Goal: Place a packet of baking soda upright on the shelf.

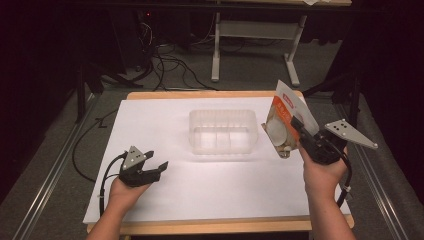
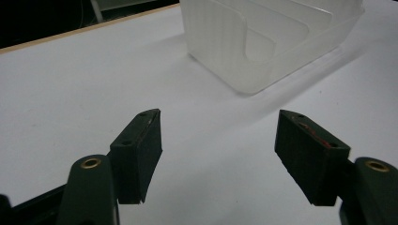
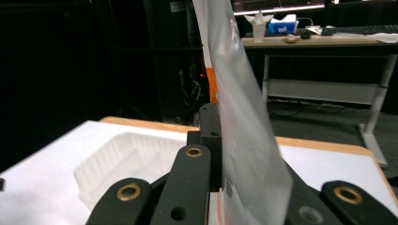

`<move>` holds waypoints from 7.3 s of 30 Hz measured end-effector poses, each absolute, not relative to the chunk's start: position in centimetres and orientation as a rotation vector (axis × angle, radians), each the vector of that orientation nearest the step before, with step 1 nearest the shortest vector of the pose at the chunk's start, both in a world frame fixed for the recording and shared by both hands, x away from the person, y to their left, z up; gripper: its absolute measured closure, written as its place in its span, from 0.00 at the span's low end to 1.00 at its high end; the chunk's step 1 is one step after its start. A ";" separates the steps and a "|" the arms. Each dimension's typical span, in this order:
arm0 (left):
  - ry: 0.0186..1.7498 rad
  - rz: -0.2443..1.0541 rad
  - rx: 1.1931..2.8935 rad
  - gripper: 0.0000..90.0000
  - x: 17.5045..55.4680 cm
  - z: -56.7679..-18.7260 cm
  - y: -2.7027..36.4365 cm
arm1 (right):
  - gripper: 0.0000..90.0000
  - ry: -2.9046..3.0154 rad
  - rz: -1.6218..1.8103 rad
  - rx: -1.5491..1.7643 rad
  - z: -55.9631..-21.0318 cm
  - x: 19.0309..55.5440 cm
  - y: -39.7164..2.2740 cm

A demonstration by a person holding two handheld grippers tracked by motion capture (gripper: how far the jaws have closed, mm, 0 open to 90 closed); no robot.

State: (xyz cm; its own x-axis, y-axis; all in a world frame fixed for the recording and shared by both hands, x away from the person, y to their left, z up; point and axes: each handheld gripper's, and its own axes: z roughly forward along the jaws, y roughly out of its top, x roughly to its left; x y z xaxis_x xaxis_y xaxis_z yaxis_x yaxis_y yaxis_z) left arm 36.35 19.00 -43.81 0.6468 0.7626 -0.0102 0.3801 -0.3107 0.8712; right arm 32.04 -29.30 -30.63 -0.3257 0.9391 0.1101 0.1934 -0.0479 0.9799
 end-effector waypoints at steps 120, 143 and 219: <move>0.863 0.507 1.912 0.36 36.3 -43.6 19.1 | 1.00 1.752 1.491 1.297 -40.4 44.4 -9.5; 0.856 0.508 1.919 0.36 36.3 -43.7 18.9 | 1.00 1.778 1.468 1.274 -41.5 43.4 -9.5; 0.950 0.516 1.947 0.29 37.0 -44.4 19.3 | 0.34 1.773 1.128 1.385 -43.0 29.6 -34.9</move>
State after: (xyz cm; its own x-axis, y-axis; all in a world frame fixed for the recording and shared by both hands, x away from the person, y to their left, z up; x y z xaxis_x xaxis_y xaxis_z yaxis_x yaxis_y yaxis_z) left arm 36.95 19.32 -44.43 0.6206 0.7840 -0.0118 0.4170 -0.3173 0.8517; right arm 29.64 -34.88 -42.96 -0.2626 0.9643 0.0346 0.4405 0.0879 0.8935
